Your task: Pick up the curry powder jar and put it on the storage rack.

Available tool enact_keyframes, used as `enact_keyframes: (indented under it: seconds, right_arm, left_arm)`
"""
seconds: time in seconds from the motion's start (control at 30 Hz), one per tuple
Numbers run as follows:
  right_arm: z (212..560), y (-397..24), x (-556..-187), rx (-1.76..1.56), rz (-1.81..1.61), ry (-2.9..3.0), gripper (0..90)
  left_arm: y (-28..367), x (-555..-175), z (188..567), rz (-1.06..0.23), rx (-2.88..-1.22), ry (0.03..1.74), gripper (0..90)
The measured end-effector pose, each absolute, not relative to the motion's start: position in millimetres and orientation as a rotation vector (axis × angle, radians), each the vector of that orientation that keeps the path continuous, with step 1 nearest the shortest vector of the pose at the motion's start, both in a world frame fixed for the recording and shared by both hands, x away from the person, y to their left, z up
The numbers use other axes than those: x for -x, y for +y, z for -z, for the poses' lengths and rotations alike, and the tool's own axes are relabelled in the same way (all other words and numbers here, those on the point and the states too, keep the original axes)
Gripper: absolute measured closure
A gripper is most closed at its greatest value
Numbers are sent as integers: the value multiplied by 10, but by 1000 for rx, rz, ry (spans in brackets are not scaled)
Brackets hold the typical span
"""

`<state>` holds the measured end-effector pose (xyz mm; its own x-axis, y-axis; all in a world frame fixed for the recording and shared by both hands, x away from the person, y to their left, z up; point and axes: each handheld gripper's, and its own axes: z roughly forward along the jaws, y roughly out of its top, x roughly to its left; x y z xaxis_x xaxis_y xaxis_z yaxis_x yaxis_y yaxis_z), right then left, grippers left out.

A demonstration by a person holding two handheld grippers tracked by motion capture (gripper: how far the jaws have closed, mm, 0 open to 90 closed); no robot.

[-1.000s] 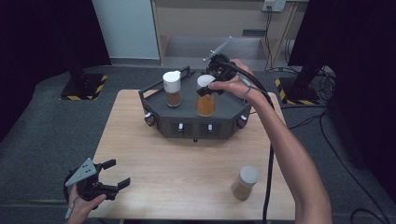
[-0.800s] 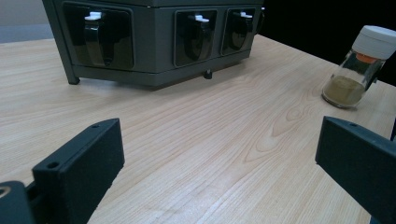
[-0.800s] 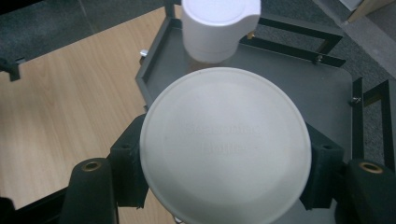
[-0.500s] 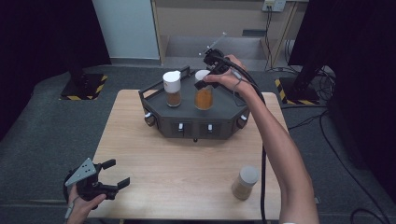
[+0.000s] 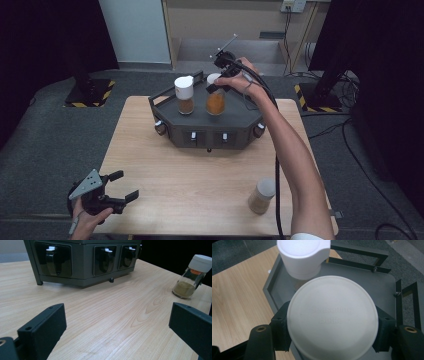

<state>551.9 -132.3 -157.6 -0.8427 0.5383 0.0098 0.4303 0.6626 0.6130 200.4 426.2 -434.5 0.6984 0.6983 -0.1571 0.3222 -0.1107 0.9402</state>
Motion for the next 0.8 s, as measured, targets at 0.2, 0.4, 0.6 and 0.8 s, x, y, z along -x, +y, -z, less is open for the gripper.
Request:
enact_keyframes:
  seconds: [0.2,0.4,0.6,0.8]
  right_arm:
    - [1617,-1270,-5600,-813,-891,2727,340]
    - [1672,-1223,-5660,-822,-874,2745,340]
    - [1719,-1191,-5704,-828,-865,2754,340]
    - [1753,-1187,-5725,-839,-864,2756,340]
  left_arm:
    - [4264,-2006,4346,-388,-1706,826,0]
    - [4266,-2004,4347,-388,-1705,827,0]
    - [4268,-2004,4349,-387,-1704,826,0]
    - [4273,-2004,4348,-387,-1703,827,0]
